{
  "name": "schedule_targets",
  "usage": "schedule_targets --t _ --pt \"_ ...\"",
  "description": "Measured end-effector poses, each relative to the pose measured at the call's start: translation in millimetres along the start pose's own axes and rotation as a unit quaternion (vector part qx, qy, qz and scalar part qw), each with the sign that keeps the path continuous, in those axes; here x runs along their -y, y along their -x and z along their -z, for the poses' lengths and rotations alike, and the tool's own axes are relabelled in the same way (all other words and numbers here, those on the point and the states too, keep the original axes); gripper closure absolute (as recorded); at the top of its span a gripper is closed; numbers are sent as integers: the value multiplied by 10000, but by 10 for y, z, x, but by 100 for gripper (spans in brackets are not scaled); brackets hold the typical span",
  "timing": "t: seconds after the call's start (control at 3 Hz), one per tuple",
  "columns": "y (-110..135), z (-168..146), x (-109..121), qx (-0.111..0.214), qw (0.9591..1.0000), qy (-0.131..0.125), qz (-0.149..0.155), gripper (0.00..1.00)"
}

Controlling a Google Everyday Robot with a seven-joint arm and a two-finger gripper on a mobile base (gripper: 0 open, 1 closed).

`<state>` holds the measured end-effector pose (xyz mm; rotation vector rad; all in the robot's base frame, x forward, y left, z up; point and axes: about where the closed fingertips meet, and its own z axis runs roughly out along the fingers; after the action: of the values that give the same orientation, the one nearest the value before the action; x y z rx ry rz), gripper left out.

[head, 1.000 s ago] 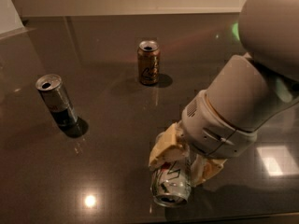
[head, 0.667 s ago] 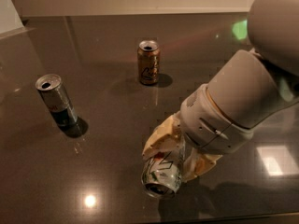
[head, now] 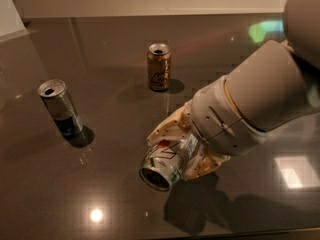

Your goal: Place 7up can upright

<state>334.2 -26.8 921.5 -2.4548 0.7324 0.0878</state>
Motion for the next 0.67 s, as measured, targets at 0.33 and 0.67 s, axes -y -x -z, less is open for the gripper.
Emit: schedule_targets --t 0.33,0.67 --pt "0 0 0 -1 10000 0 1 100" --pt "8 -3 24 37 10000 23 -58 100"
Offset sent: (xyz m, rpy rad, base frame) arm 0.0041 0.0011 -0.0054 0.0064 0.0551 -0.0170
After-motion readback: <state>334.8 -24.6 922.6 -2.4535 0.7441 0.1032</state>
